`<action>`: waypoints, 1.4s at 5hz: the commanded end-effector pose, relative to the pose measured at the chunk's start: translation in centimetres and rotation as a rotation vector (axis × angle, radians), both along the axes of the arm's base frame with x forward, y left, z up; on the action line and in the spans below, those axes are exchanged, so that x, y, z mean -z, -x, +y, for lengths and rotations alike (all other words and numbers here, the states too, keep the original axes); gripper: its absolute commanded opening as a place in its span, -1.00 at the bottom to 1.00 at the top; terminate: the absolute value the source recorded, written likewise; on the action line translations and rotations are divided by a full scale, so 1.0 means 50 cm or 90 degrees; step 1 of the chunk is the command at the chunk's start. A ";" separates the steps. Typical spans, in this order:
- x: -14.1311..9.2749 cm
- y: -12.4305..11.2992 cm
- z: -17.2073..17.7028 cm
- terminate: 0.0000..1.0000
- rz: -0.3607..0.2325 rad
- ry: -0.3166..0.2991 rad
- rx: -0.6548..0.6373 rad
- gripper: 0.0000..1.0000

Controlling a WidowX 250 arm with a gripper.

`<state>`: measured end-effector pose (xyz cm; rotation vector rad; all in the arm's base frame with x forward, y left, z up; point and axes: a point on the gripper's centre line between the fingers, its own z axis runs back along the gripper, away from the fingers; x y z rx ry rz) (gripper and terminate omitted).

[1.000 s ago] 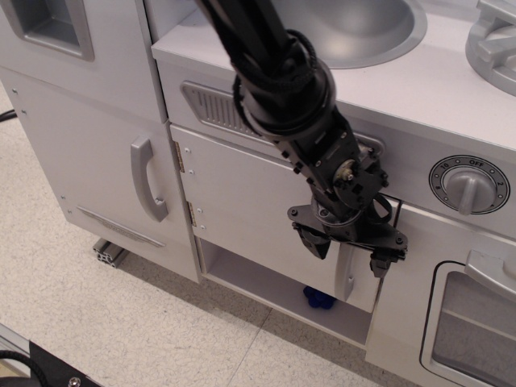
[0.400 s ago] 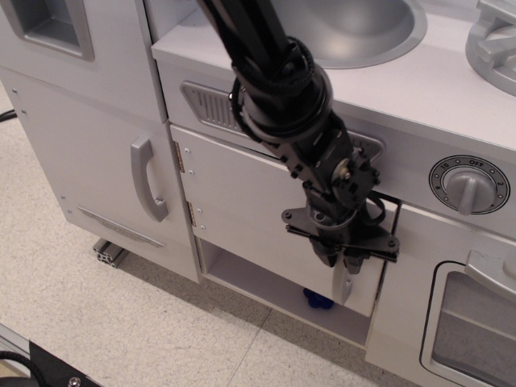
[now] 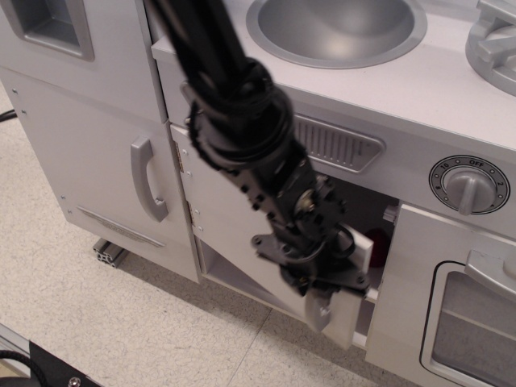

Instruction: Open cabinet

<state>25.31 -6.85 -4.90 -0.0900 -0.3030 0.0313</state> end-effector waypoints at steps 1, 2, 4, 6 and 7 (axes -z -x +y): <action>-0.092 0.002 0.041 -1.00 0.035 0.013 -0.062 1.00; -0.159 -0.011 0.047 -1.00 0.013 0.058 -0.102 1.00; -0.227 -0.089 0.001 -1.00 -0.061 0.113 -0.070 1.00; -0.180 -0.111 -0.021 -1.00 -0.064 0.068 0.038 1.00; -0.167 -0.114 -0.020 -1.00 -0.077 0.046 0.123 1.00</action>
